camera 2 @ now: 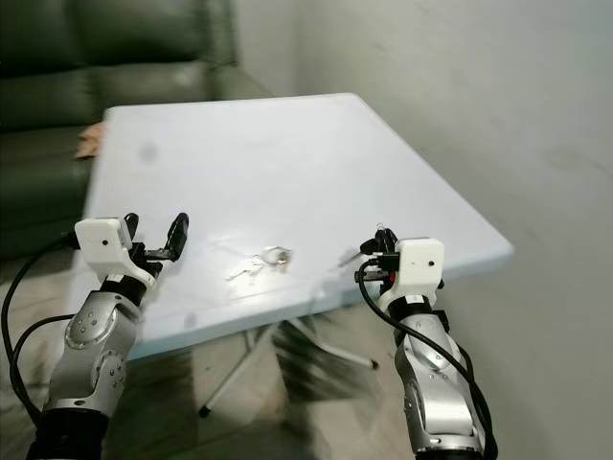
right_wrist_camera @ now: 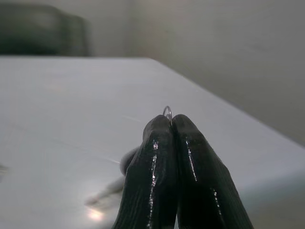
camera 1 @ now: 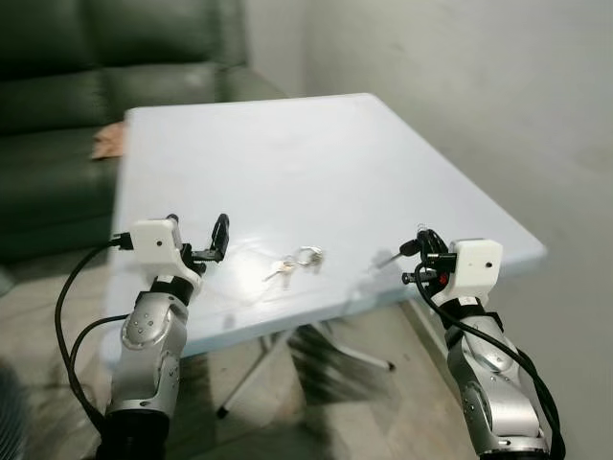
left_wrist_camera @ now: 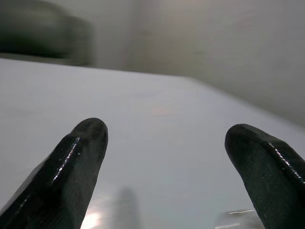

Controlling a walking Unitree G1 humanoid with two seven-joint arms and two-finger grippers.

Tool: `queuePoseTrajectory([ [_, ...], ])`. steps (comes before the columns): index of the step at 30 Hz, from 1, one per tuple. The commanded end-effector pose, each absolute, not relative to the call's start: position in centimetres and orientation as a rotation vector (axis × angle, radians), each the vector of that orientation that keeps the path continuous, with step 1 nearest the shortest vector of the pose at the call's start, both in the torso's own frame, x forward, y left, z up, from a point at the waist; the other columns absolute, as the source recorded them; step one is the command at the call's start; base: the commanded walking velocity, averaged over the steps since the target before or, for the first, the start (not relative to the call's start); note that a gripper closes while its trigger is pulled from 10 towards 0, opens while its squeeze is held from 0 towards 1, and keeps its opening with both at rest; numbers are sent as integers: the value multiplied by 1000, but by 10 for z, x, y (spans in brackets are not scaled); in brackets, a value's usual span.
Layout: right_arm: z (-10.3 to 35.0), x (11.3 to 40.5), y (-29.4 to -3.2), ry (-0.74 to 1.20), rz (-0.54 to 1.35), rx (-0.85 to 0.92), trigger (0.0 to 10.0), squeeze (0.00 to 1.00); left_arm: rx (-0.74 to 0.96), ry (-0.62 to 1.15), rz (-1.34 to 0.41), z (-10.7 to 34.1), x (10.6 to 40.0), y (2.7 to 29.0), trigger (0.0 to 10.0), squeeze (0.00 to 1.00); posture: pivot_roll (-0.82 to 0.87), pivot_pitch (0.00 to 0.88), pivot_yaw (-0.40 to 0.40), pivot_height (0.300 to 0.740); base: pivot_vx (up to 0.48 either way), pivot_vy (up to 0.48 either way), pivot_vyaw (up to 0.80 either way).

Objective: Hang keys on a hook

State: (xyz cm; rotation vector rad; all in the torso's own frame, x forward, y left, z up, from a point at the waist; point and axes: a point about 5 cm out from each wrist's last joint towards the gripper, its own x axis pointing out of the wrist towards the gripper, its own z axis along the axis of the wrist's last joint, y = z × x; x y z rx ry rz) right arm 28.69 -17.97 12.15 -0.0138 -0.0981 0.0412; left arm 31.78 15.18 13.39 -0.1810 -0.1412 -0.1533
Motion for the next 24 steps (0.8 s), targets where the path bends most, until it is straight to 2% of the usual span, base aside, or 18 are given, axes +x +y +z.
queuePoseTrajectory([
  [1,130,290,-174,-134,49,-6,10000,0,-160,-142,-143,135,317,159,10000,0,-20,0,11,732,0,0,-725],
  [24,130,286,-174,-127,43,-2,10000,0,-161,-100,-133,131,317,158,10000,0,-20,0,11,732,0,0,-721],
])
